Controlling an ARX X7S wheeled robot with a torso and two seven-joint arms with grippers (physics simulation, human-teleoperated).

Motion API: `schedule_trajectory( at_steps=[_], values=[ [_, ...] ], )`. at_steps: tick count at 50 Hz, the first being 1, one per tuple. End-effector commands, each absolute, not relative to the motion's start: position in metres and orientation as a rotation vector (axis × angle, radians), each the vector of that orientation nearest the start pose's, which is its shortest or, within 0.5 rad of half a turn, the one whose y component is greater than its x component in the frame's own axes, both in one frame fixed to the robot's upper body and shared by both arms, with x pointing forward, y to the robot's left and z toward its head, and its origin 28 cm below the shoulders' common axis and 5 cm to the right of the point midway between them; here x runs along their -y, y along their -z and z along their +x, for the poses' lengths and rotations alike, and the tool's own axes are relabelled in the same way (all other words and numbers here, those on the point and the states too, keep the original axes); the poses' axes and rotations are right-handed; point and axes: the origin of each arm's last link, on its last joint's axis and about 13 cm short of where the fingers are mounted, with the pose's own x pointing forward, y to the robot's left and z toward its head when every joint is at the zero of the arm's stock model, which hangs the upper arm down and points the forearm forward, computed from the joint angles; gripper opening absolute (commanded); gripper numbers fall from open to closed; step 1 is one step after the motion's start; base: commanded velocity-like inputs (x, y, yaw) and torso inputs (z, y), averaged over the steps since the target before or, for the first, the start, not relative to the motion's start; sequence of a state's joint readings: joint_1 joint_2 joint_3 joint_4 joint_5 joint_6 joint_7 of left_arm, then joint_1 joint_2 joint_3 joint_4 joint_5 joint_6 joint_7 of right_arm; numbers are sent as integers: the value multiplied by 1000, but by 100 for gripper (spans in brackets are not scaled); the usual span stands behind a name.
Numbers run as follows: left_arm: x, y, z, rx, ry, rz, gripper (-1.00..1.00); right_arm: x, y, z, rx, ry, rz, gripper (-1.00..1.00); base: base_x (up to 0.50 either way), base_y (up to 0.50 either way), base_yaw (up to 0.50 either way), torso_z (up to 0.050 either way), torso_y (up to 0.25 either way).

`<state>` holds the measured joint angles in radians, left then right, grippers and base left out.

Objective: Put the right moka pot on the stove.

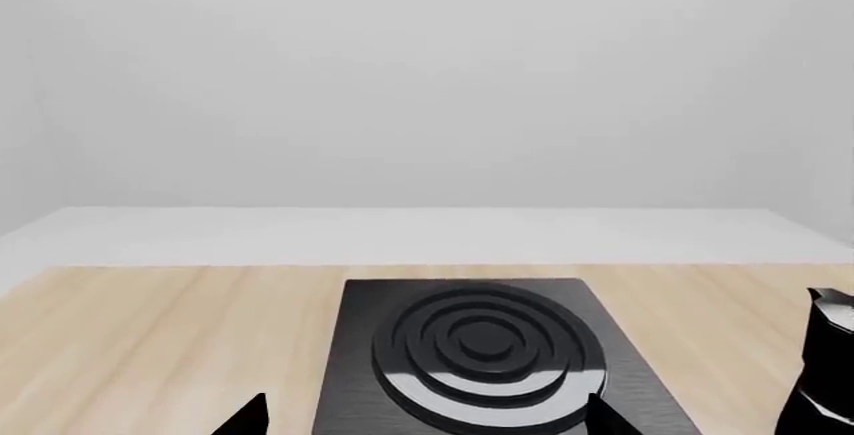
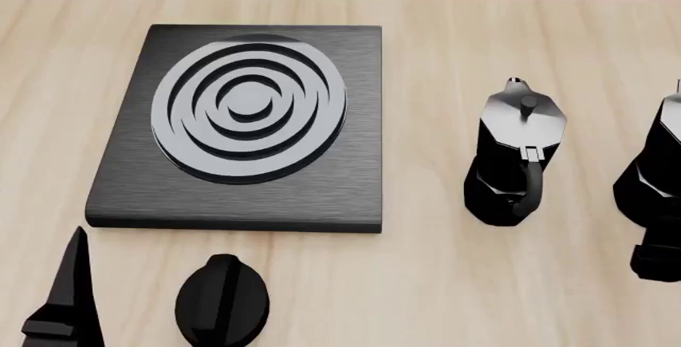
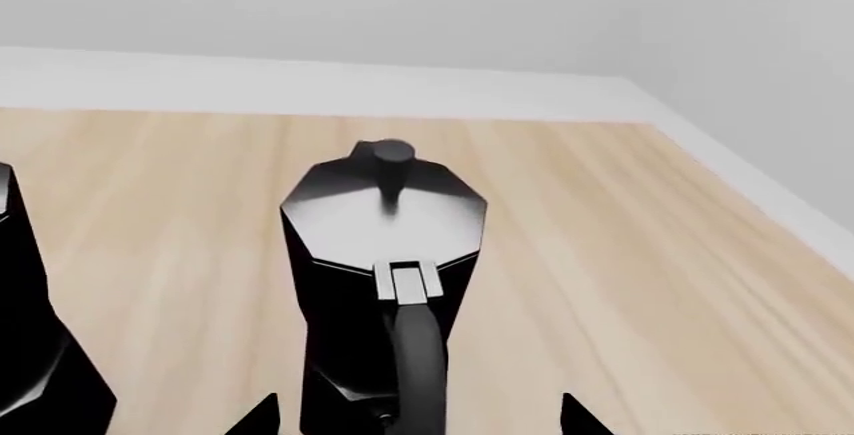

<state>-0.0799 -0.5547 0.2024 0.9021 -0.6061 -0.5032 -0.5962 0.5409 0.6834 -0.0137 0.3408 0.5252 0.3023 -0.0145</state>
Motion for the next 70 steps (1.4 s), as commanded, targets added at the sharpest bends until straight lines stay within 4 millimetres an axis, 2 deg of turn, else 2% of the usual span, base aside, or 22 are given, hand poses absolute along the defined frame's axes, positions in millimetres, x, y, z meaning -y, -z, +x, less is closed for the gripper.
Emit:
schedule_trajectory(
  at_steps=[1,6,9,13,30,31,45,46,48,52,55,56,60,66,68,70],
  values=[
    [-214,-163,164,242,61,-25,100,296,-124,298,-61,216,-65,100,0,0,0,0,0],
    [-214,-163,164,242,61,-26,100,297,-122,300,-66,218,-66,100,0,0,0,0,0],
    [-214,-164,164,243,60,-28,100,298,-134,302,-66,220,-69,100,0,0,0,0,0],
    [-214,-163,164,243,62,-30,100,299,-120,303,-69,222,-71,100,0,0,0,0,0],
    [-214,-163,164,245,60,-36,100,300,-119,306,-70,222,-79,100,0,0,0,0,0],
    [-214,-164,164,244,61,-36,100,300,-119,306,-69,224,-79,-100,0,0,0,0,0],
    [-214,-163,165,236,64,-35,100,298,-131,300,-43,214,-76,-100,0,0,0,0,0],
    [-214,-163,165,236,63,-35,100,298,-141,299,-41,213,-76,-100,0,0,0,0,0],
    [-214,-163,165,237,63,-33,100,298,-133,295,-37,214,-76,-100,0,0,-1,0,0],
    [-214,-162,165,235,65,-33,100,297,-136,290,-30,215,-78,-100,0,0,0,0,0],
    [-213,-163,165,235,66,-29,100,296,-153,284,-17,212,-76,-100,0,0,0,0,0],
    [-214,-163,165,234,65,-30,100,296,-144,282,-15,214,-75,-100,0,0,0,0,0],
    [-214,-163,166,231,64,-38,100,297,-144,274,-1,216,-68,-100,0,0,0,0,0],
    [-214,-163,166,228,65,-37,100,297,-153,252,31,216,-59,-100,0,0,0,0,0],
    [-214,-163,166,227,64,-39,100,296,-166,245,38,221,-60,-100,0,0,0,0,0],
    [-214,-163,166,225,64,-40,100,295,-159,238,45,219,-62,-100,0,0,0,0,0]
  ],
)
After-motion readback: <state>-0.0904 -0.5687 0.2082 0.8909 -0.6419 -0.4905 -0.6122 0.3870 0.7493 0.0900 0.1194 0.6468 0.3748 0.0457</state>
